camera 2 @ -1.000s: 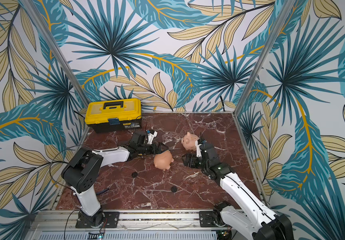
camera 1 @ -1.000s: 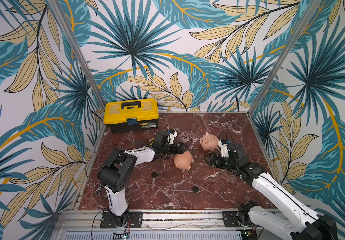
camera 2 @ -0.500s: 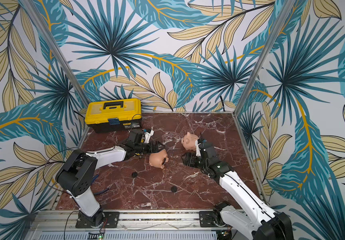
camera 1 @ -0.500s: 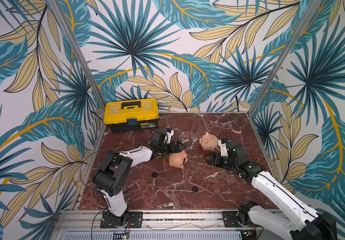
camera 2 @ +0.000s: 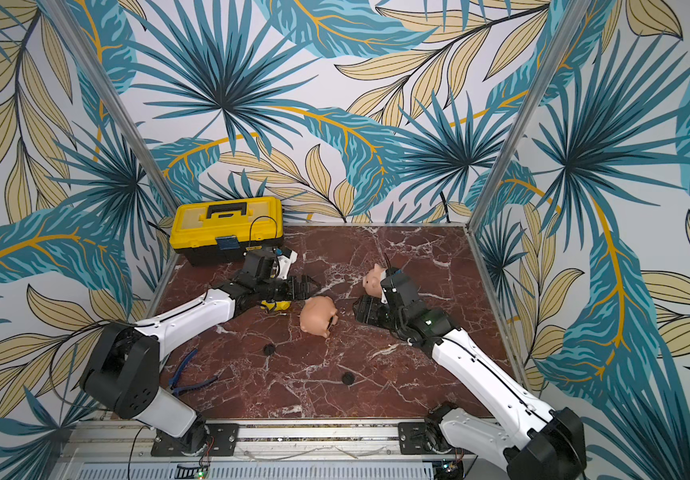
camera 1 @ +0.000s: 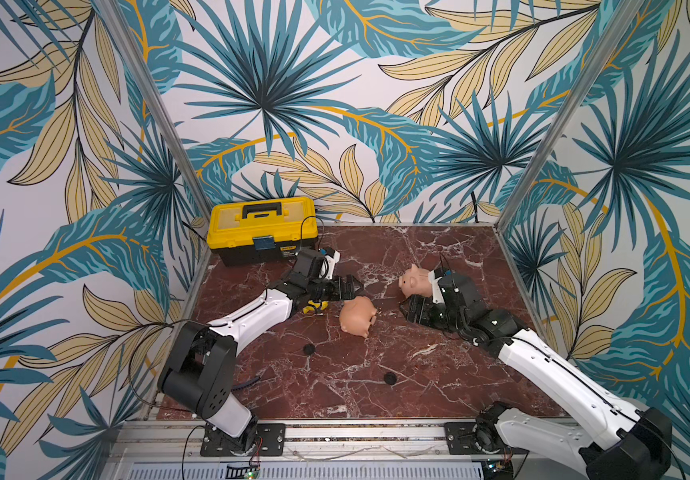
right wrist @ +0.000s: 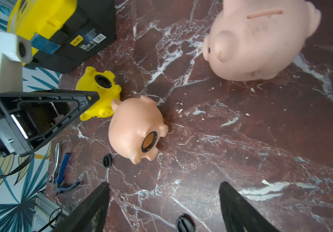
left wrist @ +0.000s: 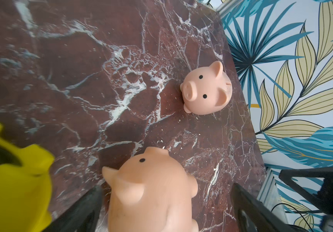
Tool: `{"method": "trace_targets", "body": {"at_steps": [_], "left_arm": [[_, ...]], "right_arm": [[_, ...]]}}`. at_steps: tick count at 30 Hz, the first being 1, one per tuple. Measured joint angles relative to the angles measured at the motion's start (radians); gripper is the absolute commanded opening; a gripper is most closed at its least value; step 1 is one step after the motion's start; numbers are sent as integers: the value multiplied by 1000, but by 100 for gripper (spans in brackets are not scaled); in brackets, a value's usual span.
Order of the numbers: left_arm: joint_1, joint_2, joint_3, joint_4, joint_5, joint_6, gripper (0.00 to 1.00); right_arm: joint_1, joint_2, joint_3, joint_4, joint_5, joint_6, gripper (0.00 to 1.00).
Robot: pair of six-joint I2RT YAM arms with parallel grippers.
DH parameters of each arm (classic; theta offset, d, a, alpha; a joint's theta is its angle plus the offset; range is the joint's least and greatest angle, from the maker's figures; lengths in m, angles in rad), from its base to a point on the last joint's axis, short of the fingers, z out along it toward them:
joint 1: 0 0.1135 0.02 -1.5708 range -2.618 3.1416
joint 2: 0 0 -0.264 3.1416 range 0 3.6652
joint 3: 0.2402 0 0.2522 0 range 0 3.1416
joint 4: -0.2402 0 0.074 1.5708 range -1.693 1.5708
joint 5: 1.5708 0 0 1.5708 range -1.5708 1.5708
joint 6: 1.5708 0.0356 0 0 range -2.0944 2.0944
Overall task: Close piggy banks
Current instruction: Turn over the piggy bank at the center of the board, then pick up the knob at the center of the board.
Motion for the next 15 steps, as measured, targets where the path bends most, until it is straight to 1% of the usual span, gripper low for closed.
{"method": "trace_targets", "body": {"at_steps": [6, 9, 11, 15], "left_arm": [[128, -161, 39, -237, -93, 2, 100], [182, -259, 42, -322, -159, -5, 100], [198, -327, 41, -359, -217, -10, 100], [203, -455, 22, -400, -312, -17, 100]], "right_arm": [[103, 162, 180, -60, 36, 57, 86], [167, 249, 252, -76, 49, 72, 85], [205, 309, 304, -93, 68, 79, 85], [286, 437, 415, -105, 108, 84, 83]]}}
